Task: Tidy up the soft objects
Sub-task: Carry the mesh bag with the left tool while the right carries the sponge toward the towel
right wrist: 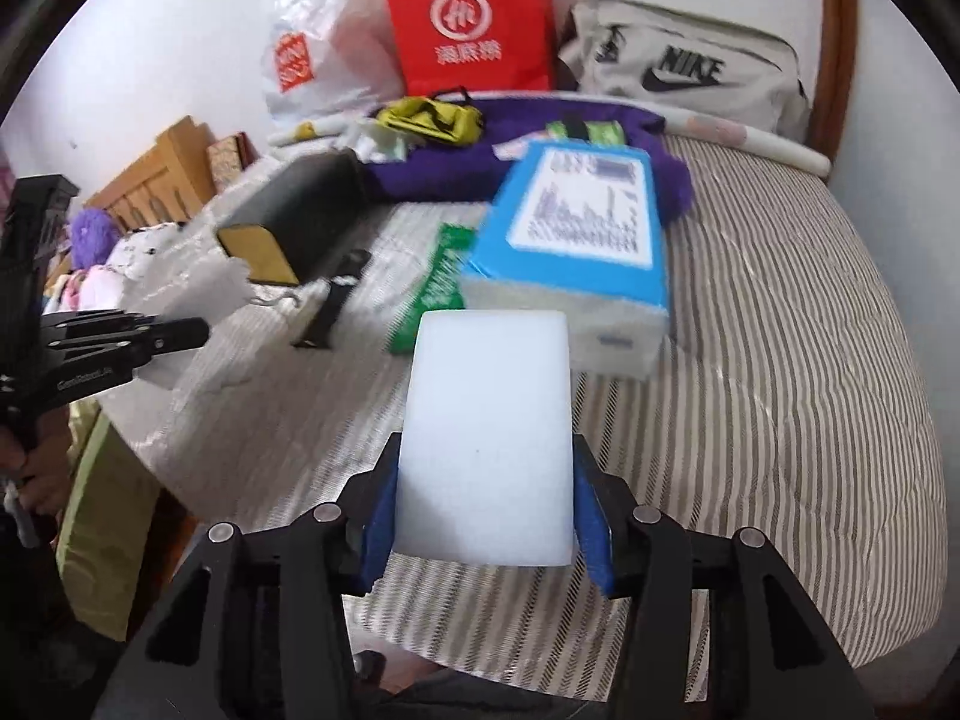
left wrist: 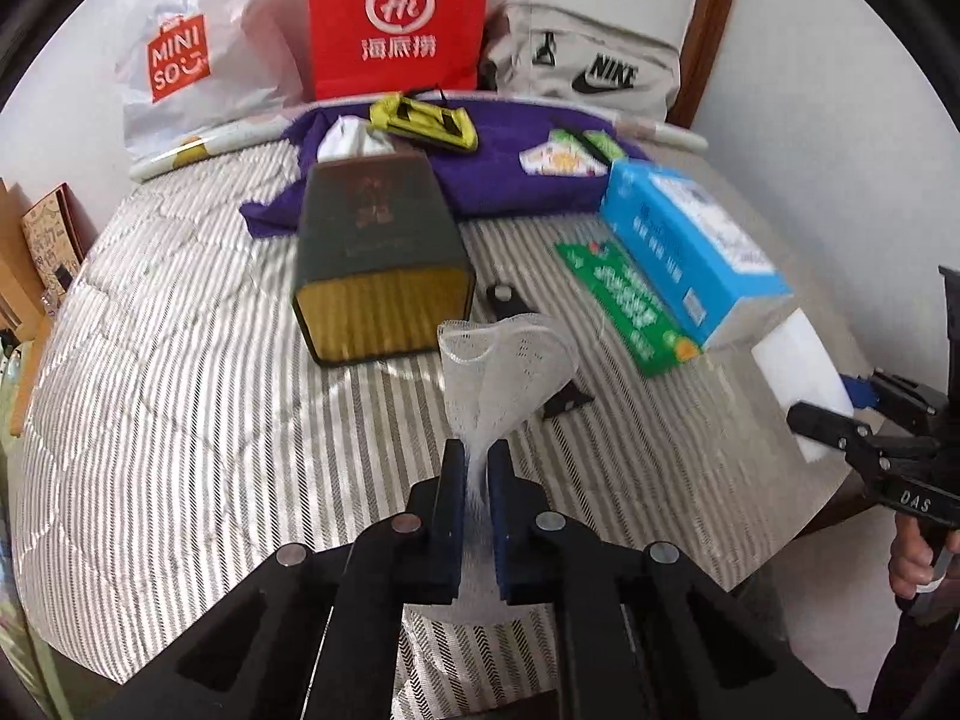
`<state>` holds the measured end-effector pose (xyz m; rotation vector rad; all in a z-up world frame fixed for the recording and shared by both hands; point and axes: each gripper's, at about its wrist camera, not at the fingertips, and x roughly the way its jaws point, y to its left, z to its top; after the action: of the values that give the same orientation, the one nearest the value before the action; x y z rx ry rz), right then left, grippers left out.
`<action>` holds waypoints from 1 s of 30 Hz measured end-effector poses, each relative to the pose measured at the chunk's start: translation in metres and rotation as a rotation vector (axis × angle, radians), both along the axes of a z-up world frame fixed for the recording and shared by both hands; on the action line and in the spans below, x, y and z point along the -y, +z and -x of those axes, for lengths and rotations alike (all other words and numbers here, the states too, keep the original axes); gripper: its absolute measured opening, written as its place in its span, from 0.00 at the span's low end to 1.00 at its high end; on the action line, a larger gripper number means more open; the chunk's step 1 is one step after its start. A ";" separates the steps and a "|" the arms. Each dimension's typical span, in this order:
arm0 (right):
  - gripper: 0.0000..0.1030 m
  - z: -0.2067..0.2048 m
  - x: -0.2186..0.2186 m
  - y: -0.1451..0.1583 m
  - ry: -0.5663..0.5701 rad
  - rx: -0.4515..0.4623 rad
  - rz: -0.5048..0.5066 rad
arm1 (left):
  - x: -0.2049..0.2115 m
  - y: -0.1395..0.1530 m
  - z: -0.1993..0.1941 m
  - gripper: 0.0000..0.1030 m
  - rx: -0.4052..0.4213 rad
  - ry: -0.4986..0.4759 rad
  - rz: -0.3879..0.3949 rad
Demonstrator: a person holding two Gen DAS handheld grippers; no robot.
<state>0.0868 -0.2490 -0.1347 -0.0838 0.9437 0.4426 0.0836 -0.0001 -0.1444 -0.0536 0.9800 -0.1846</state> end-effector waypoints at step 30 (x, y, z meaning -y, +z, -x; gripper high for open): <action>0.49 -0.121 -0.027 0.081 0.022 0.114 -0.067 | -0.033 0.054 -0.094 0.08 0.032 0.024 0.181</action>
<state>0.2082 -0.2225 -0.0541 -0.0580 0.8159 0.4843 0.1772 0.0332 -0.0908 -0.2271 0.9283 -0.2510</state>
